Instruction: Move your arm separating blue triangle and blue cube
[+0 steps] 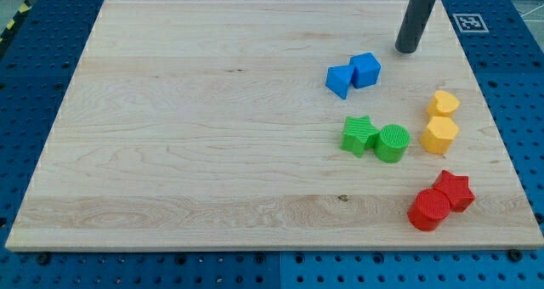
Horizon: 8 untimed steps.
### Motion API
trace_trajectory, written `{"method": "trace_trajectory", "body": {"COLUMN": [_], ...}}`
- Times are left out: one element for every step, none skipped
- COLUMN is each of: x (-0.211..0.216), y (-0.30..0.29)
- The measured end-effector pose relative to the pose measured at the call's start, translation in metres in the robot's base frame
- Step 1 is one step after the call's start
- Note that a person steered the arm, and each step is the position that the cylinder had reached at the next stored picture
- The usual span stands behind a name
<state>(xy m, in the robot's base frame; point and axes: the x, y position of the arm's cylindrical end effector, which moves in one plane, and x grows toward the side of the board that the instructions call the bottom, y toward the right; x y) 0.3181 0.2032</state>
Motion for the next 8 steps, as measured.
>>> {"method": "trace_trajectory", "body": {"x": [0.018,0.038,0.039,0.064,0.077,0.093,0.098,0.094], "y": [-0.024,-0.047,-0.047,-0.047,-0.051,-0.052,-0.062,-0.082]}}
